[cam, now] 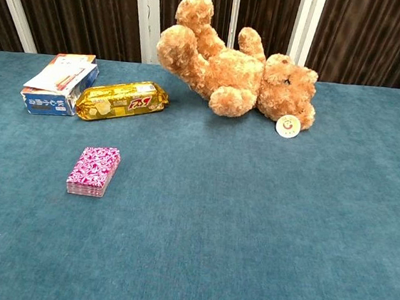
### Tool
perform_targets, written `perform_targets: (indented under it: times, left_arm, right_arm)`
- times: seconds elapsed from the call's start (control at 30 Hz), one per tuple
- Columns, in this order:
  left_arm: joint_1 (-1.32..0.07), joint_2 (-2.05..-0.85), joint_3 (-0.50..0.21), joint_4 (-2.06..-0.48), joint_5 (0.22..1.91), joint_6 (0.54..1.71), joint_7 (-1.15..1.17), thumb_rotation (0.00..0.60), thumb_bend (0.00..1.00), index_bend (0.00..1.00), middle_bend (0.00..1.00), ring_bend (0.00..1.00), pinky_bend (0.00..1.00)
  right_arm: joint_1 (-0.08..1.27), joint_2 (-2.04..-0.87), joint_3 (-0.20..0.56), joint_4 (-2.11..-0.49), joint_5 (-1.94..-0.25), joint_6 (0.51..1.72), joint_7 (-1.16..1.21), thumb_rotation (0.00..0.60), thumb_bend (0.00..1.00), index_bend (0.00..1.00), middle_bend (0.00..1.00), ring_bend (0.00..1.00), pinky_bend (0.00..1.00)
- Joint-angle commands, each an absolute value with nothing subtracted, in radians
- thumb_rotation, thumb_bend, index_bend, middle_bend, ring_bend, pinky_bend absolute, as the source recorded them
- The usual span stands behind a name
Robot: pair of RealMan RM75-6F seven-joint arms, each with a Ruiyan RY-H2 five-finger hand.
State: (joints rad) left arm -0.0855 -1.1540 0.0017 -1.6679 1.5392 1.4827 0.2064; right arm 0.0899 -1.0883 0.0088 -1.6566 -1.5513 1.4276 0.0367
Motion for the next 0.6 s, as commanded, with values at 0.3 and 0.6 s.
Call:
perform_targets:
  times: [0.3, 0.6]
  left_arm:
    - [-0.093, -1.155, -0.002, -1.668, 1.528, 1.465, 0.216, 0.6, 0.12, 0.0, 0.0, 0.0, 0.0]
    - [-0.168, -1.141, -0.041, -1.738, 1.44, 1.336, 0.329, 0.6, 0.12, 0.0, 0.0, 0.0, 0.0]
  right_arm:
    - [0.088, -1.087, 0.008, -1.659, -1.552, 1.43, 0.037, 0.6, 0.36, 0.0, 0.0, 0.0, 0.05]
    - [0.093, -1.089, 0.01, -1.662, -1.546, 1.419, 0.043, 0.6, 0.36, 0.0, 0.0, 0.0, 0.05]
